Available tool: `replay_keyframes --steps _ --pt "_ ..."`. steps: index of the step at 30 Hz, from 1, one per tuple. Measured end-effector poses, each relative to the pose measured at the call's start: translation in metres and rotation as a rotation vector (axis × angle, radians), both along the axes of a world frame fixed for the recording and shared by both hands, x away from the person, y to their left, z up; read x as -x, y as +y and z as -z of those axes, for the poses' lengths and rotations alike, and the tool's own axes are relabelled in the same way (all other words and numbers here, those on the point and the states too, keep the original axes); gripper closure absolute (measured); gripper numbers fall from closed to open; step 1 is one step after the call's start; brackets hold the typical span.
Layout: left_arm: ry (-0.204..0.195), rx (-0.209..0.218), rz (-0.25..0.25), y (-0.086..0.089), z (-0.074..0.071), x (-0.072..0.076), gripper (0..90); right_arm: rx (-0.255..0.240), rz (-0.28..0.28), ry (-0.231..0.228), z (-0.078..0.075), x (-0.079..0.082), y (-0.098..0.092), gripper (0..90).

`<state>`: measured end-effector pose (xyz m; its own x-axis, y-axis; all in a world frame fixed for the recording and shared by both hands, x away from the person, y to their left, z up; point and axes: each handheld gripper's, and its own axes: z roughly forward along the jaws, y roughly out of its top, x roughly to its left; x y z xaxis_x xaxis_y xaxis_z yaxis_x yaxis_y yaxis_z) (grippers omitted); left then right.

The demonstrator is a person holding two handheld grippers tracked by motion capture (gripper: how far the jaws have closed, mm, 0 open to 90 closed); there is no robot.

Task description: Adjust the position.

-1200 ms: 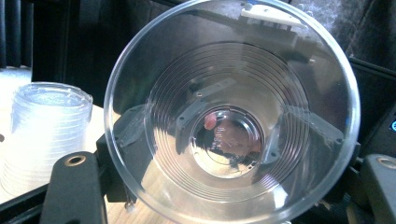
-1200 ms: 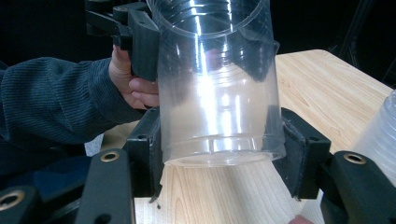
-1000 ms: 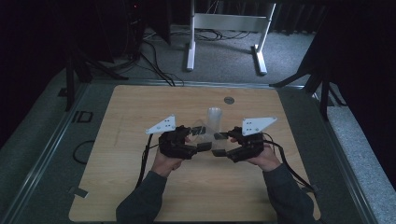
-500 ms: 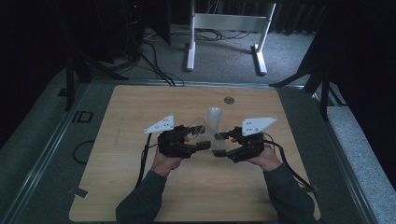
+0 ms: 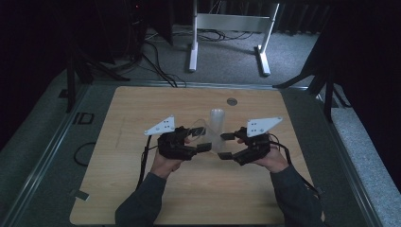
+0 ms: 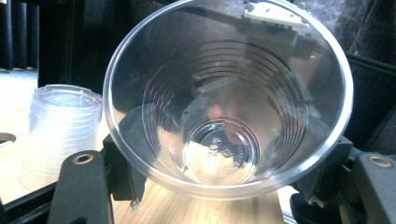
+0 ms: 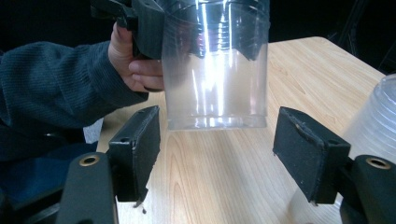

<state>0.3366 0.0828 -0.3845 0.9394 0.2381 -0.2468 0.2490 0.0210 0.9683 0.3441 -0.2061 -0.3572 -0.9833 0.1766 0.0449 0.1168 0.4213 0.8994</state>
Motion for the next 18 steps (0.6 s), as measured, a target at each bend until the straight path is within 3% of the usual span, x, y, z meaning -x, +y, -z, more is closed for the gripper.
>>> replay_keyframes --steps 12,18 --pt "-0.013 -0.084 -0.004 -0.0013 -0.001 0.0014 30.8 0.083 -0.007 -0.023 -0.0085 0.0003 0.0032 29.8" --pt "-0.021 -0.133 -0.004 -0.0037 -0.0011 0.0019 30.9 0.101 -0.014 -0.021 -0.0073 0.0 0.0053 29.8"
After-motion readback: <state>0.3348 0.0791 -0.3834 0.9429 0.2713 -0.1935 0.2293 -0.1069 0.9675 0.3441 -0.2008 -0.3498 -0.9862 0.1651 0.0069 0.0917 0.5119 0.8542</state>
